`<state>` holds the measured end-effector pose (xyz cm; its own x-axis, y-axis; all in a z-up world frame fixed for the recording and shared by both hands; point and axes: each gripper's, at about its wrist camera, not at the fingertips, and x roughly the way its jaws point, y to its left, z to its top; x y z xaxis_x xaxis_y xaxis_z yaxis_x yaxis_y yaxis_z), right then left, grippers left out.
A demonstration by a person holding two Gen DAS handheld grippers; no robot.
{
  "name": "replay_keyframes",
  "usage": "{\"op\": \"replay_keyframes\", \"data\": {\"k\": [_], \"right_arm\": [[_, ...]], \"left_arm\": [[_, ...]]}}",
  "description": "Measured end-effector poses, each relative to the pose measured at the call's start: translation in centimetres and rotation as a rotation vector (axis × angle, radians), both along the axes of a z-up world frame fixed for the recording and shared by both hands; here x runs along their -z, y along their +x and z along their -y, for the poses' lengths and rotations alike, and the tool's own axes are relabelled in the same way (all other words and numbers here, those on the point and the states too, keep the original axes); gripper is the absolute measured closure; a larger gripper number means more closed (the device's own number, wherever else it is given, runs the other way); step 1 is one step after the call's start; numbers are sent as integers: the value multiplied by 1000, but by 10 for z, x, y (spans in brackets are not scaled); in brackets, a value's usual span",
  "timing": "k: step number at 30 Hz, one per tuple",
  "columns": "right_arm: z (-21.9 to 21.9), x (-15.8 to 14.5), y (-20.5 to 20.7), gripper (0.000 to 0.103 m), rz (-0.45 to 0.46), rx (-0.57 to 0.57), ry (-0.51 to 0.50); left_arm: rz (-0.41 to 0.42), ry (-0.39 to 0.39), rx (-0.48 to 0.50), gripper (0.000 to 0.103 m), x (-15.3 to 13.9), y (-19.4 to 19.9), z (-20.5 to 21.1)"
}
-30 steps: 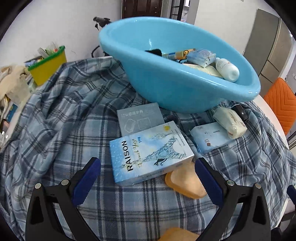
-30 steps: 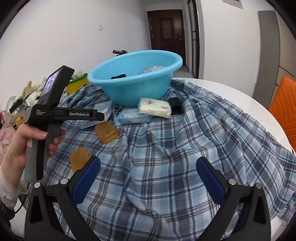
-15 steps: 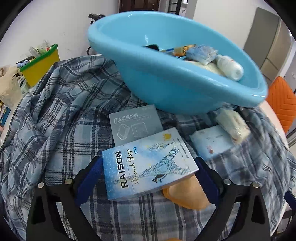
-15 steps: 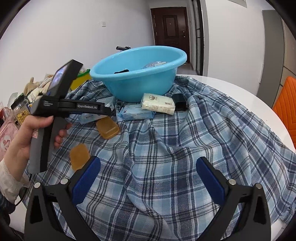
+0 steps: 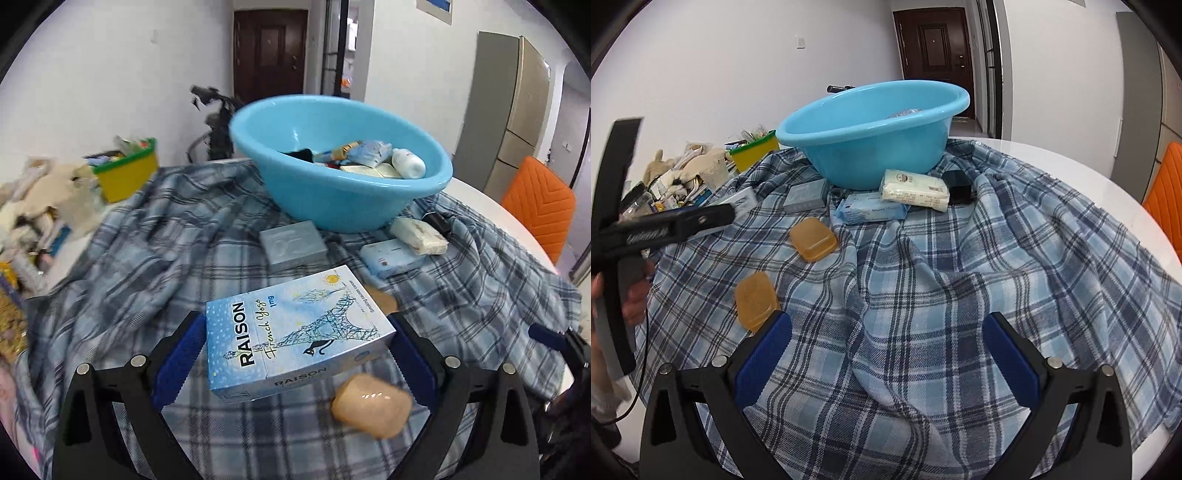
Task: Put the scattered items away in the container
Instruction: 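Grasp the white RAISON tissue box with the left gripper, then grasp the orange translucent soap bar with the right gripper while the left holds the box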
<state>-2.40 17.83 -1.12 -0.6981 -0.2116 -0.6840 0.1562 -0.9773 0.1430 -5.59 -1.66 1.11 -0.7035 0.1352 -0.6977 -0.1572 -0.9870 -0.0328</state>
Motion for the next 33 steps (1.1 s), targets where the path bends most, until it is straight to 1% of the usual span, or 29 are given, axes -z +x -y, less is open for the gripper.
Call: {"op": "replay_keyframes", "data": {"k": [3,6,9,12,16,18,20,23,28,31,33], "right_arm": [[0,8,0,0,27,9,-17],[2,11,1,0,35,-1,-23],[3,9,2,0,27,-2,-9],[2,6,3,0,17,6,-17],[0,3,5,0,1,18,-27],[1,4,4,0,8,10,-31],[6,5,2,0,19,-28,-45],[19,4,-2,0,36,-147,-59],[49,0,-8,0,18,-287,6],[64,1,-15,0,20,-345,7],[75,3,-21,0,27,-351,9]], "left_arm": [[-29,-7,-3,5,-1,24,1],[-40,-18,-3,5,0,38,2],[-23,-16,-9,5,4,37,3],[-8,-5,-10,5,6,33,4],[-6,-6,-2,5,7,32,1],[-5,-14,2,5,8,31,0],[-11,-20,-1,5,7,32,1],[-33,-41,-21,5,5,34,4],[-20,-18,-39,5,5,36,16],[-31,-33,-57,5,5,39,21],[-28,-37,-62,5,5,41,25]]}}
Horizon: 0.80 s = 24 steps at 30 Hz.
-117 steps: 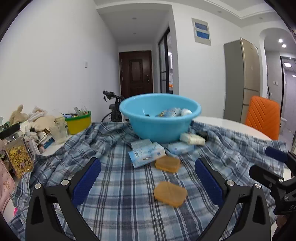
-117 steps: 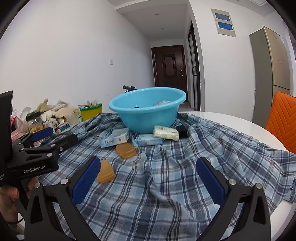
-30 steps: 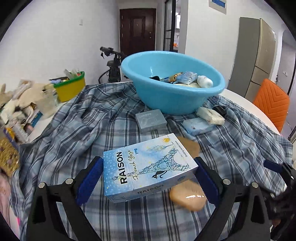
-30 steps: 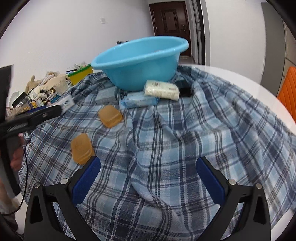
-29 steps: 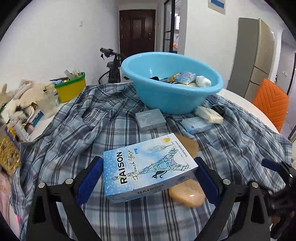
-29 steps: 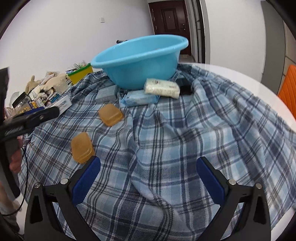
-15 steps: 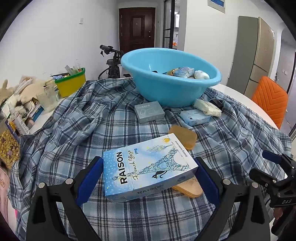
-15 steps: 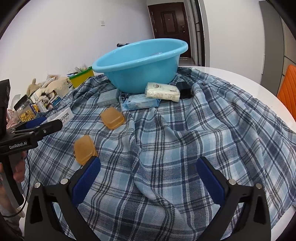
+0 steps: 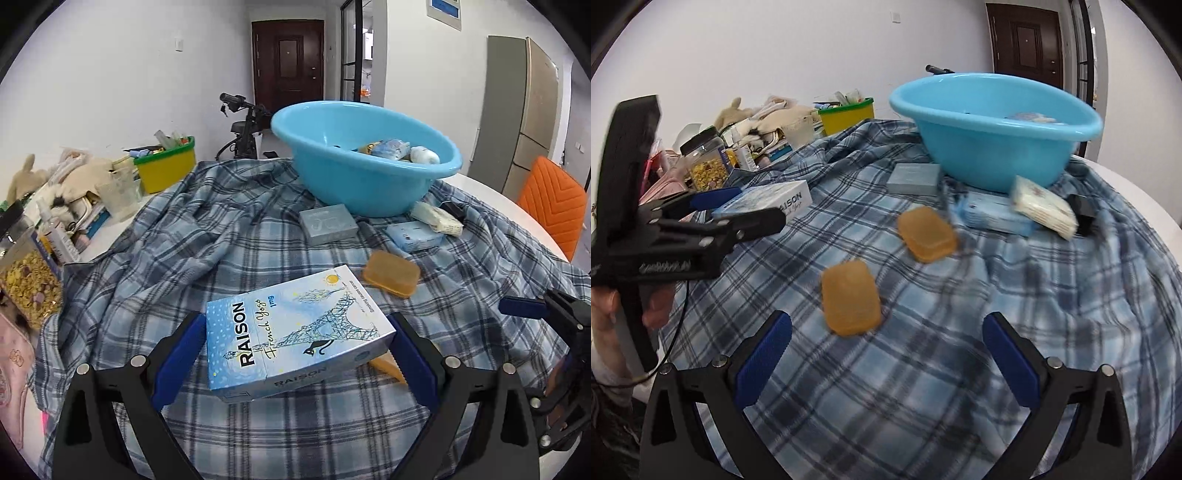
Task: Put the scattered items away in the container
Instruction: 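Grasp the orange translucent soap bar with the right gripper while the left holds the box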
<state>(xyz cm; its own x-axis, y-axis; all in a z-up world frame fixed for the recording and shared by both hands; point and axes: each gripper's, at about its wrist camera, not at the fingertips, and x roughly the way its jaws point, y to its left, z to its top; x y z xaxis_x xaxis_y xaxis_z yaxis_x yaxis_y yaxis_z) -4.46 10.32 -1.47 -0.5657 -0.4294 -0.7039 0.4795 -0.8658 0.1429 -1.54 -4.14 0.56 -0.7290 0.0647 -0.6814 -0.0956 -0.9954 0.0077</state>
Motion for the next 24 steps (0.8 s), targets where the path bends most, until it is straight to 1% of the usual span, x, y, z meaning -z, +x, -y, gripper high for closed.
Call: {"op": "replay_keyframes", "data": {"k": [6,8,11,12,13,14,16,18,19,24], "right_arm": [[33,10,-10,0,-16,-32,94],[40,13,-13,3,-5,-44,99],[48,19,-16,10,4,-56,104],[49,20,-18,15,7,-61,103],[50,22,-19,23,15,-68,95],[52,24,-21,27,27,-71,87],[51,29,-24,43,57,-68,64],[48,31,-25,52,71,-62,47],[47,30,-26,59,71,-64,36],[44,28,-21,59,88,-73,37]], "left_arm": [[0,11,-26,5,0,3,14],[4,24,-40,5,1,4,20],[12,33,-52,5,4,5,27],[15,35,-52,5,5,5,29],[18,38,-51,5,5,5,31],[19,41,-49,5,5,6,31],[18,43,-44,5,4,8,33],[16,44,-44,5,3,8,34],[16,48,-47,5,3,8,35],[19,66,-53,5,3,8,36]]}}
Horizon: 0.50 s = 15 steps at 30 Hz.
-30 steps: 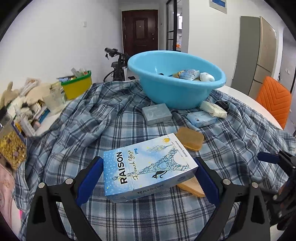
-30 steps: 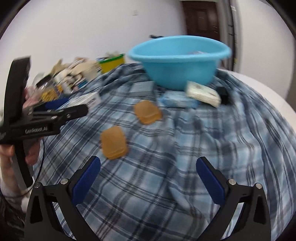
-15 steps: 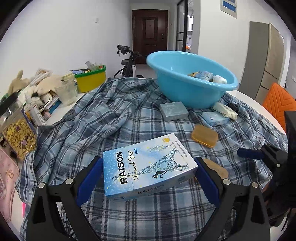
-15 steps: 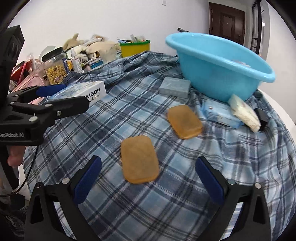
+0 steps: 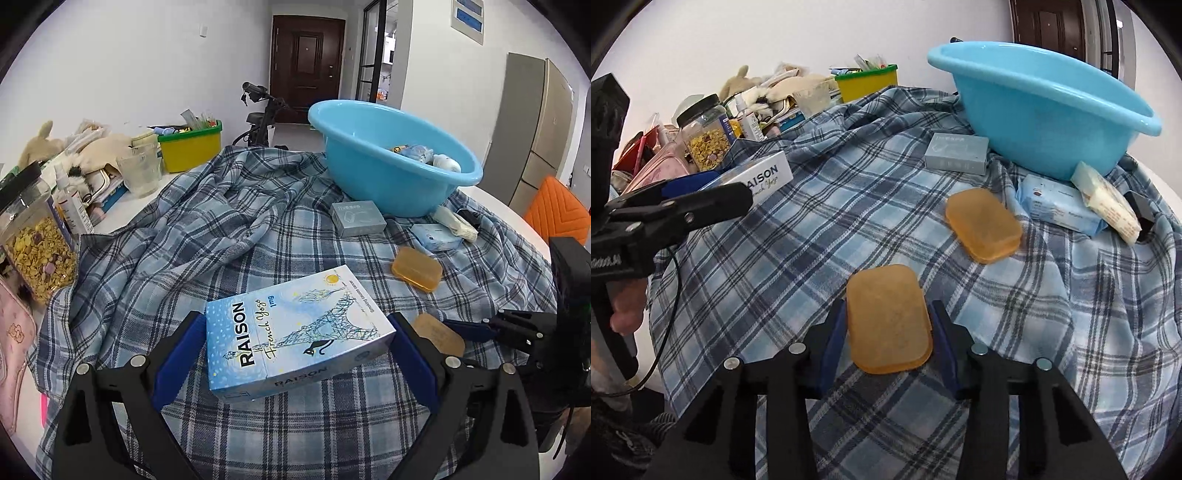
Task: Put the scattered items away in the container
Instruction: 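Grasp the orange translucent soap bar with the right gripper while the left holds the box, then lift the tissue box and soap bar toward the basin with both grippers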
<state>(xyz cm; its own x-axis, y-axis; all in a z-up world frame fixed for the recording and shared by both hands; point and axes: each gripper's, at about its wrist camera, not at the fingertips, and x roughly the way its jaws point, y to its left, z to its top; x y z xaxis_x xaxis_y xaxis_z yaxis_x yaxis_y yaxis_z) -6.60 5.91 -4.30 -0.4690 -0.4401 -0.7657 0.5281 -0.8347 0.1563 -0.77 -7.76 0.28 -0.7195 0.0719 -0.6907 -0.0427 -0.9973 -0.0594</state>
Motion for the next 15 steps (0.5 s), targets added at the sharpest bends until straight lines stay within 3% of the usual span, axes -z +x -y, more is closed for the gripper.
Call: {"op": "replay_keyframes", "data": {"k": [8,15], "right_arm": [[-17,-9,13,60,-12,40,1],[-61,-27,25,59,-60,263,-31]], "left_arm": [[2,-4,20,5,0,0,-9],[-3,3,51,5,-4,-4,-26]]}}
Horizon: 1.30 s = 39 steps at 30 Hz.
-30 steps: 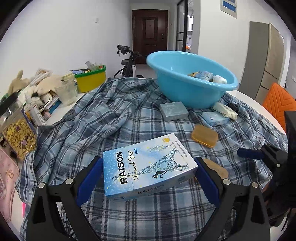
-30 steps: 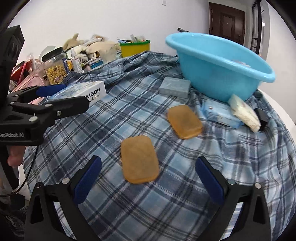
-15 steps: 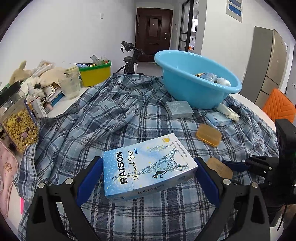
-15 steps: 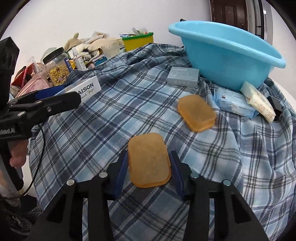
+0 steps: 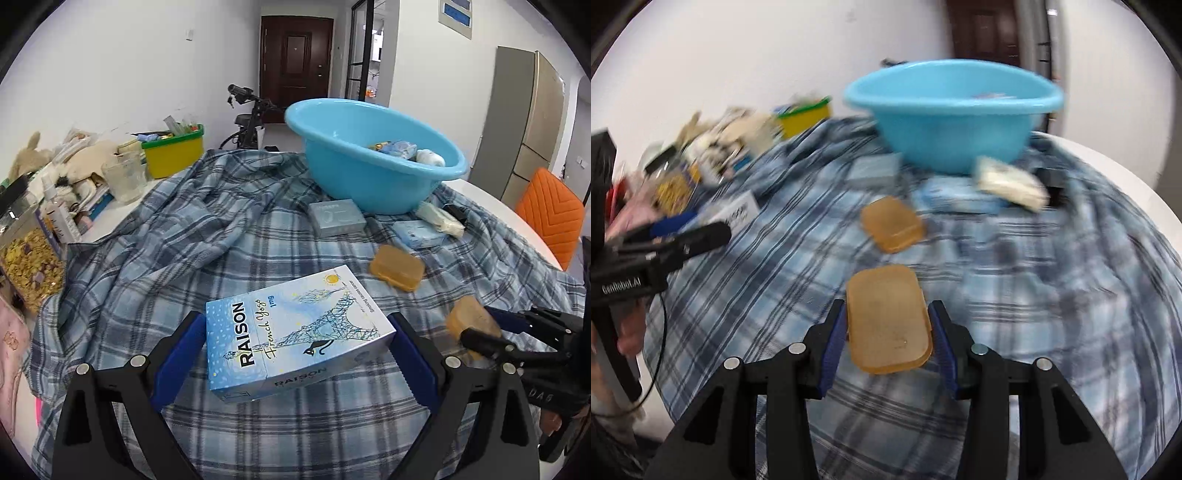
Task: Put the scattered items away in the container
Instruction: 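Lift the tissue box and soap bar toward the basin with both grippers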
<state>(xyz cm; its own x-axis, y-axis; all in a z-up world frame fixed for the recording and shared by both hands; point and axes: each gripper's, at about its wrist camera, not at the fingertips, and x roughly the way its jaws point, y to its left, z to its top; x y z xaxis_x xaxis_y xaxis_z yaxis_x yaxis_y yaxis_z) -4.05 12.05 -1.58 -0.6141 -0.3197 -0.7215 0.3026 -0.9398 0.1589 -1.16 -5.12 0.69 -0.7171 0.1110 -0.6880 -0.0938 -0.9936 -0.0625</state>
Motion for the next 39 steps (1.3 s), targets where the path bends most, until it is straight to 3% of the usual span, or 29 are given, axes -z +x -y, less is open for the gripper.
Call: {"op": "replay_keyframes", "data": {"k": [10,21,27,32,39], "right_arm": [[-56,-19,16,59,-41,163,-34],[-58,-22,14,59,-58,185,-53],[-51,-70,13,59,-190,191,-71],[-47,-118,12,59,-303,188,-65],[-45,-176,22,59,-445,189,-43]], "left_arm": [[-17,7,102,5,-7,-8,-49],[-33,-1,97,5,-14,-12,-55],[-140,-4,107,5,-57,-14,-57],[-278,-47,121,5,-107,-10,-63],[-441,-9,122,5,-170,4,-56]]}}
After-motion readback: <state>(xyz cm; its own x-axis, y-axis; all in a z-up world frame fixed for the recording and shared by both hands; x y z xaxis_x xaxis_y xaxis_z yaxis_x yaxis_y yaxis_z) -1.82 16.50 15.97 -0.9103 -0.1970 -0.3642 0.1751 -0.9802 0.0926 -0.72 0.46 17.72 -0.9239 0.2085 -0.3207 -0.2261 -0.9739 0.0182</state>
